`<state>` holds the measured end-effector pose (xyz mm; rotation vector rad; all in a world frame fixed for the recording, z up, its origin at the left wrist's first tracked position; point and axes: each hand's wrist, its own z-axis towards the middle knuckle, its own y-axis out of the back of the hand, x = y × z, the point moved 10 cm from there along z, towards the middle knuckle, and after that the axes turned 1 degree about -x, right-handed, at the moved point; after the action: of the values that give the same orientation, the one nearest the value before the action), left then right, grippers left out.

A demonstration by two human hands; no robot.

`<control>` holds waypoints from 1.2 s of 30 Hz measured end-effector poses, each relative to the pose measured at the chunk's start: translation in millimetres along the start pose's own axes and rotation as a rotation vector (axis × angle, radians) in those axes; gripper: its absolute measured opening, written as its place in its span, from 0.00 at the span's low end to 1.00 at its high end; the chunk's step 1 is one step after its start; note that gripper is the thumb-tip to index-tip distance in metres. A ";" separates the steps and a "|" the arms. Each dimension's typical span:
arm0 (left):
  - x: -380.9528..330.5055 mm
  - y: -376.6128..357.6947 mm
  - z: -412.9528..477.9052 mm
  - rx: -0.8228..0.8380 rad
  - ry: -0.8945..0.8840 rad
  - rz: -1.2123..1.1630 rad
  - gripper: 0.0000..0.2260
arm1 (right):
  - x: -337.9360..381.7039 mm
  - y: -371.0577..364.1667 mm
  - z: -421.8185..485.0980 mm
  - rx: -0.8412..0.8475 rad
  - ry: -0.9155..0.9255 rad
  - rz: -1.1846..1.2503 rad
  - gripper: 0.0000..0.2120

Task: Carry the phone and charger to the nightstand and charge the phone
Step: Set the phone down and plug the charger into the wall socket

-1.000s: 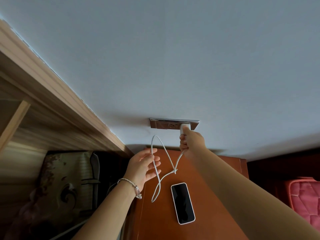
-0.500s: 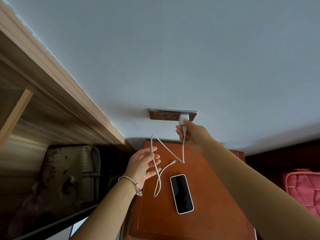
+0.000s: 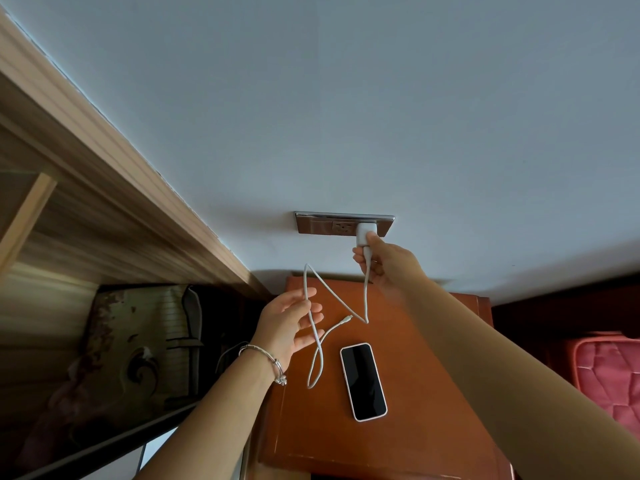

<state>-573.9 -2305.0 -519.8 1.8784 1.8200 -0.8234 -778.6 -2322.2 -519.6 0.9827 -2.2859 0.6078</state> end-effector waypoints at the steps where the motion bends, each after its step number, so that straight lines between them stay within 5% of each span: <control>1: 0.7 -0.4 -0.8 0.001 -0.001 -0.002 0.09 | 1.3 -0.2 -1.9 0.026 0.005 -0.004 0.14; 7: 9.5 0.0 -6.5 -0.010 0.008 -0.009 0.09 | -11.0 -0.9 -13.9 0.133 -0.049 -0.149 0.13; 21: 16.5 4.0 -17.2 -0.015 0.003 0.008 0.09 | -4.8 4.2 -15.8 0.062 0.116 -0.218 0.10; 30: 21.5 8.1 -39.6 -0.029 0.012 -0.059 0.09 | -21.3 40.0 -33.4 -0.098 0.125 -0.432 0.13; 36: 21.3 4.2 -65.6 -0.003 0.009 -0.081 0.09 | -53.9 72.0 -70.8 -0.181 0.088 -0.381 0.07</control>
<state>-561.1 -2246.6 -485.2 1.8194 1.9129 -0.8400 -779.9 -2207.8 -516.0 1.2315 -1.9643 0.2721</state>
